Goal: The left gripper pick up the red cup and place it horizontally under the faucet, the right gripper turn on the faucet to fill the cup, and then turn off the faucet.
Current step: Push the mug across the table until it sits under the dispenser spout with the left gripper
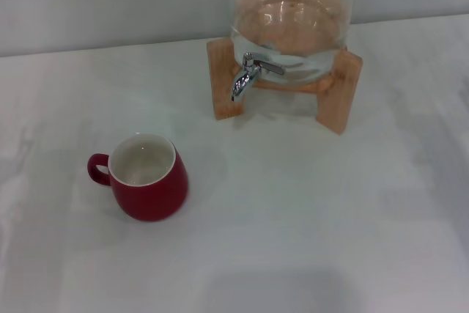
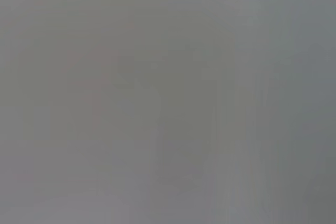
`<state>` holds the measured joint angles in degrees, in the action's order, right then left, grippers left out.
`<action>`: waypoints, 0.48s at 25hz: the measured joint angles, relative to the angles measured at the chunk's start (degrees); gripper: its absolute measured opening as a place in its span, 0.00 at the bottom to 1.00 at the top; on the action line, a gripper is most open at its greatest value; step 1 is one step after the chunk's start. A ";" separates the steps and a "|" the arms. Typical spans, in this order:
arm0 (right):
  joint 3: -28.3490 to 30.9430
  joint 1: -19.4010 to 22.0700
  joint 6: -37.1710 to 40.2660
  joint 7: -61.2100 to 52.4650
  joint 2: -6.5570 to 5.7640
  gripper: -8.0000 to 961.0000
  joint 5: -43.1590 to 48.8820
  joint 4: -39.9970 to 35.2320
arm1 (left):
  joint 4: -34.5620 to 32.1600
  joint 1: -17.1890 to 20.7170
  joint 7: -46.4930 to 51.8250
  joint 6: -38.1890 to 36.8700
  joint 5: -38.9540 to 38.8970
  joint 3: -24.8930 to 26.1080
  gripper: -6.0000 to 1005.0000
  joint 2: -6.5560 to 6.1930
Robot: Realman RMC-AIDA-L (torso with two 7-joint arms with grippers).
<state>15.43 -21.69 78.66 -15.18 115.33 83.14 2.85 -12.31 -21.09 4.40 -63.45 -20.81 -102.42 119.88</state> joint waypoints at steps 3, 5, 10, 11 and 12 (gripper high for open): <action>-0.12 -0.04 0.00 -0.02 0.03 0.75 0.00 0.03 | 0.00 0.00 -0.09 0.00 0.04 -0.04 0.88 0.00; -0.16 -0.08 0.00 -0.02 0.04 0.75 0.00 0.04 | 0.00 0.00 -0.19 0.00 0.06 -0.16 0.88 0.01; -0.27 -0.10 -0.11 -0.03 0.07 0.75 0.06 0.05 | 0.00 0.08 -0.21 -0.04 0.09 -2.09 0.88 0.01; -0.30 -0.11 -0.20 -0.03 0.07 0.75 0.12 0.05 | 0.00 0.11 -0.26 -0.05 0.08 -2.22 0.88 0.01; -0.34 -0.10 -0.25 -0.03 0.08 0.75 0.17 0.05 | 0.00 0.13 -0.30 -0.06 0.09 -2.28 0.88 0.01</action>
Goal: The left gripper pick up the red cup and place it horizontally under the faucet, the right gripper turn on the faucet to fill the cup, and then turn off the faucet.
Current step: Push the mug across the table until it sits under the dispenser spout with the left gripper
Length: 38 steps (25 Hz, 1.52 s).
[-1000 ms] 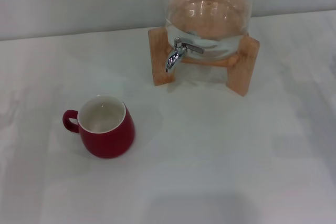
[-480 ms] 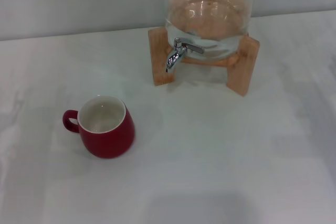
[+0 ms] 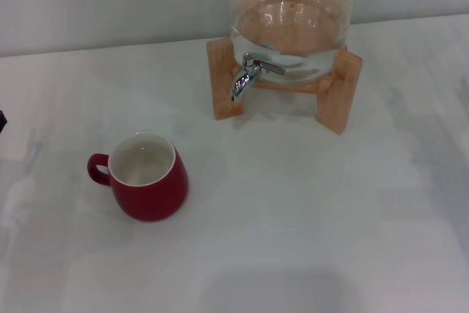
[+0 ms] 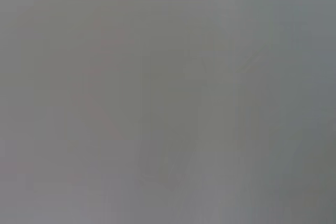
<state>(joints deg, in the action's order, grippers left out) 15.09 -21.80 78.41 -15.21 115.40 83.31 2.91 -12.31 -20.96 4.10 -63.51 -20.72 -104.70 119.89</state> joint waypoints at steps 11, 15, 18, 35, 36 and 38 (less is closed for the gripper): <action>-0.06 0.30 -0.29 0.00 0.00 0.75 0.27 0.51 | 0.00 1.34 -0.01 -1.83 -0.06 -2.87 0.88 0.00; -0.06 0.33 -0.36 0.00 0.00 0.75 0.27 0.60 | 0.00 1.84 0.00 -2.19 -0.10 -4.63 0.88 0.10; -0.06 0.35 -0.37 0.00 0.00 0.75 0.27 0.64 | 0.00 2.47 -0.04 -2.19 -0.23 -6.62 0.88 0.18; -0.15 0.56 -2.23 0.00 -0.09 0.75 0.27 0.61 | -2.87 7.90 -0.14 -2.89 -0.25 -11.49 0.88 0.26; -0.15 0.56 -2.23 0.00 -0.09 0.75 0.28 0.61 | -2.87 8.02 -0.14 -2.92 -0.24 -11.71 0.88 0.28; -0.15 0.59 -2.28 0.00 -0.09 0.75 0.32 0.61 | -2.89 8.18 -0.14 -2.93 -0.28 -12.83 0.88 0.32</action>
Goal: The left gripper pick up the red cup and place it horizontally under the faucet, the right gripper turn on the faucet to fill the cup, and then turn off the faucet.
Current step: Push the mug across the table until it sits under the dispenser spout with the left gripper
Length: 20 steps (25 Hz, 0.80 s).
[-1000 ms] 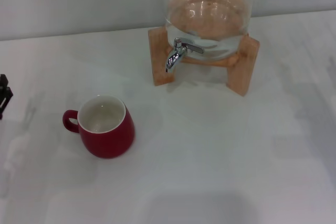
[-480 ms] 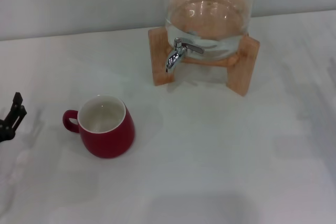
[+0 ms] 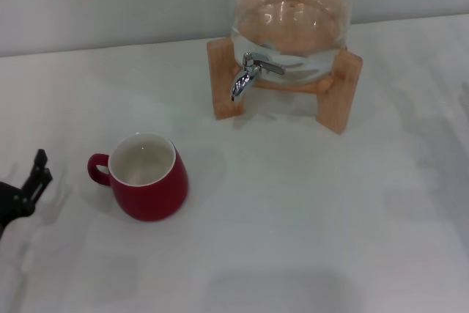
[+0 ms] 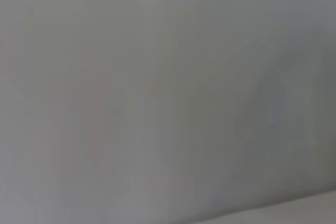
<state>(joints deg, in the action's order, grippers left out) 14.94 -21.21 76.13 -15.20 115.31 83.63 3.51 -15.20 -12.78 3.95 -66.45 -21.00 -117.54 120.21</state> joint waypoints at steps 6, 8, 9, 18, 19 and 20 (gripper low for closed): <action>0.00 0.19 -0.28 0.00 0.00 0.75 0.04 0.00 | -0.02 0.99 0.00 -0.09 0.04 -2.10 0.88 0.07; 0.00 0.23 -0.36 0.00 0.00 0.75 0.05 0.00 | -0.07 1.16 -0.03 -0.10 -0.08 -2.80 0.88 0.07; -0.02 0.23 -0.37 0.00 0.00 0.75 0.04 0.00 | -0.09 1.24 -0.10 -0.10 -0.13 -2.99 0.88 0.08; -0.70 0.33 -0.47 0.00 0.00 0.75 0.04 -0.02 | -0.18 1.52 -0.53 -0.10 -0.29 -4.47 0.88 0.12; -0.70 0.36 -0.47 0.00 0.00 0.75 0.04 -0.04 | -0.19 1.52 -0.53 -0.10 -0.25 -4.47 0.88 0.12; -0.71 0.40 -0.48 0.00 0.00 0.75 0.04 -0.08 | -0.19 1.53 -0.53 -0.10 -0.16 -4.49 0.88 0.12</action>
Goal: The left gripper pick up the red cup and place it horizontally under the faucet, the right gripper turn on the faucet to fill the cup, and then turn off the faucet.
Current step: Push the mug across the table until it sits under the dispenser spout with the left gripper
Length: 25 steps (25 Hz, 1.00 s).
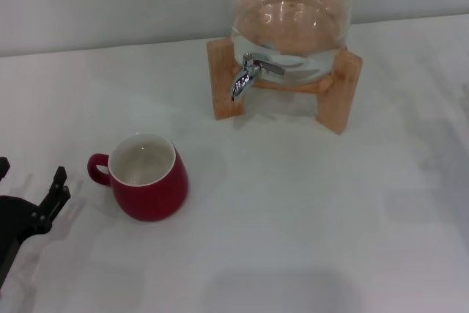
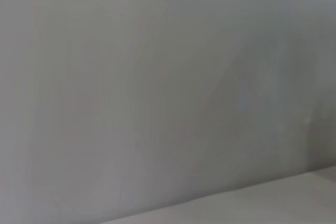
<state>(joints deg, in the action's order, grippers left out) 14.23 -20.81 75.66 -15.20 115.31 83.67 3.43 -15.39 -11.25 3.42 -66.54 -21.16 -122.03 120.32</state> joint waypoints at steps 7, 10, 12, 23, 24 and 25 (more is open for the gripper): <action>-0.02 0.00 0.00 0.00 0.00 0.75 0.00 -0.01 | 0.00 -0.11 0.00 0.46 -0.21 -1.44 0.88 -0.04; -0.09 -0.02 0.01 0.00 0.00 0.75 0.00 0.01 | 0.00 -0.18 0.00 0.51 -0.13 -1.47 0.88 -0.14; -0.09 -0.02 0.01 0.00 0.00 0.75 0.00 0.03 | 0.00 -0.27 -0.10 0.53 0.10 -1.50 0.88 -0.21; -0.11 -0.03 0.02 0.00 0.00 0.75 0.00 0.09 | 0.13 -0.90 -2.18 0.60 0.32 -3.07 0.88 -0.44; -0.13 -0.03 0.02 0.00 0.00 0.75 0.00 0.09 | 0.14 -0.93 -2.36 0.61 0.32 -3.11 0.88 -0.45; -0.15 -0.03 0.02 0.00 0.00 0.75 0.00 0.09 | 0.17 -0.97 -2.58 0.62 0.32 -3.22 0.88 -0.45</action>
<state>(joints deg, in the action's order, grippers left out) 14.08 -20.83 75.68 -15.20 115.31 83.67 3.52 -15.22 -12.22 0.84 -65.93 -20.83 -125.25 119.88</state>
